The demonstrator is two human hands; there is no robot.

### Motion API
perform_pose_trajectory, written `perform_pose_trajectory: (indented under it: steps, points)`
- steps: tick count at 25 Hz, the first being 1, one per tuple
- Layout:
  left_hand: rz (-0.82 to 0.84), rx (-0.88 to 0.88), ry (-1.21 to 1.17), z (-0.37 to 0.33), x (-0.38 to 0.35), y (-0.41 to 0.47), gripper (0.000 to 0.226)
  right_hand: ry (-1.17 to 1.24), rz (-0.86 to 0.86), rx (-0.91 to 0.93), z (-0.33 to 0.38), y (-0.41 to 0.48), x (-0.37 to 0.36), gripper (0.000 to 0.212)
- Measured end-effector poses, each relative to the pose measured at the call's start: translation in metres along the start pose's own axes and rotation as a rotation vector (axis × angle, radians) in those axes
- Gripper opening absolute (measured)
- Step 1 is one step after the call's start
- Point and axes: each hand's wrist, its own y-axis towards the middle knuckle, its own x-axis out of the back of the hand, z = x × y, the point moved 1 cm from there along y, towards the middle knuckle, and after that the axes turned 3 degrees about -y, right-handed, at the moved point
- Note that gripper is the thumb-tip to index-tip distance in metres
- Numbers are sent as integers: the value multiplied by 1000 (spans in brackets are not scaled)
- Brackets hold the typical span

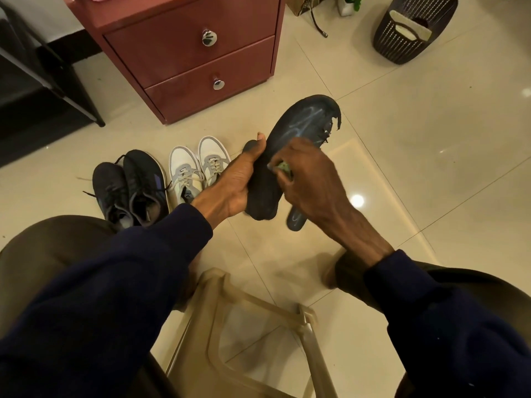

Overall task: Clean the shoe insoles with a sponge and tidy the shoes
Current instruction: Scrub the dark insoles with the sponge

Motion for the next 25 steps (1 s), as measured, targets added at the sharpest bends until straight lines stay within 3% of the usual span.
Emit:
perform_pose_trajectory:
  steps: [3, 4, 8, 13, 16, 18, 23, 25]
  points:
    - [6, 15, 29, 4, -4, 1, 50, 32, -121, -244, -27, 1, 9, 13]
    - [2, 21, 45, 5, -2, 2, 42, 88, -113, -250, -23, 0, 7, 13]
    - [-13, 35, 60, 3, 5, 3, 29, 160, 43, -13, 7, -5, -4, 11]
    - [96, 76, 31, 6, 1, 0, 53, 69, -133, -327, -34, 2, 9, 10]
    - [25, 40, 46, 5, 5, 4, 32, 160, 23, -73, -3, -2, 0, 12]
    - [-1, 11, 71, 4, 5, 4, 32, 93, 81, 50, 10, -4, 0, 10]
    - [102, 62, 24, 5, -2, -3, 43, 26, -158, -284, -36, -2, 15, 12]
    - [108, 62, 10, 4, -3, -4, 35, 132, -61, -191, -22, -3, 7, 13]
